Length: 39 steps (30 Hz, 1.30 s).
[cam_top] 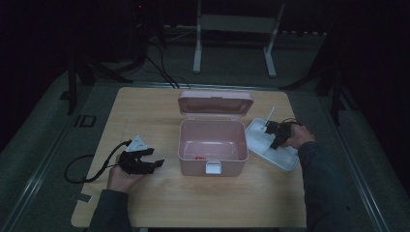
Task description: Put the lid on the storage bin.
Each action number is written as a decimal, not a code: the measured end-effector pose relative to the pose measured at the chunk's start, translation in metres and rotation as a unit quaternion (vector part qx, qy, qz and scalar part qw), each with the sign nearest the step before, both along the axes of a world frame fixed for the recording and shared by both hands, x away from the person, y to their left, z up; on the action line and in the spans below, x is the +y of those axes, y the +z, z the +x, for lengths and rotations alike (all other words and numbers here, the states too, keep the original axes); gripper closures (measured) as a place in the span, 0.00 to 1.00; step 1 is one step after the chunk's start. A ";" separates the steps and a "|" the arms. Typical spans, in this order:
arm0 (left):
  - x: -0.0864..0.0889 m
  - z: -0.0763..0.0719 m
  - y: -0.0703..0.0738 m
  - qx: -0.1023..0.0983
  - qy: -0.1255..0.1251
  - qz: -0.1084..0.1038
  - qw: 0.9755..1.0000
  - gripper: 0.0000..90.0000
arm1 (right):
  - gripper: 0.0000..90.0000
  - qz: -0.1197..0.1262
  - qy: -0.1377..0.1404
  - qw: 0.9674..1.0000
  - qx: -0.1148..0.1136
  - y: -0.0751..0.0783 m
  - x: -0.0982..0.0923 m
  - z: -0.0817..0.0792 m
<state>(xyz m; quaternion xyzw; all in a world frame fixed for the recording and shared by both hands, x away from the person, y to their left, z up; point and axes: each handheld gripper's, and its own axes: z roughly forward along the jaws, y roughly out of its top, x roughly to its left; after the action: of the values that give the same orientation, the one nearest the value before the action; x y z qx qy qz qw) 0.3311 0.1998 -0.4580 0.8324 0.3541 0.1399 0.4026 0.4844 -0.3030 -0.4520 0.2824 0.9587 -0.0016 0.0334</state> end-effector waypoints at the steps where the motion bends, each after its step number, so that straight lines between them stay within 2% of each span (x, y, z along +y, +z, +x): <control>1: 0.000 0.000 0.000 0.000 0.001 0.000 1.000 0.39 | 0.97 0.003 -0.001 1.000 0.002 0.000 -0.001 0.000; 8: 0.000 0.000 0.000 0.000 0.001 -0.001 1.000 0.39 | 0.99 0.017 -0.006 1.000 0.003 0.000 -0.004 -0.001; 19: 0.000 0.000 0.000 0.000 0.001 0.000 1.000 0.39 | 0.99 0.018 0.006 1.000 0.010 0.002 -0.013 -0.011; 29: -0.001 0.000 0.000 -0.001 -0.002 0.001 1.000 0.39 | 0.99 0.024 0.021 0.999 0.006 0.020 -0.021 -0.023; 34: -0.001 0.000 0.000 -0.001 -0.001 0.000 1.000 0.39 | 0.99 0.036 0.026 0.999 0.006 0.031 -0.029 -0.031; 39: -0.002 0.000 0.000 0.000 -0.002 0.000 1.000 0.39 | 0.99 0.035 0.033 0.999 0.003 0.043 -0.035 -0.039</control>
<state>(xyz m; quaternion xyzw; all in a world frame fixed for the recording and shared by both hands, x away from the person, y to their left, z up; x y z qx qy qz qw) 0.3310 0.1976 -0.4582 0.8331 0.3528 0.1392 0.4027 0.4454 -0.3381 -0.4090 0.2520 0.9670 0.0328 0.0209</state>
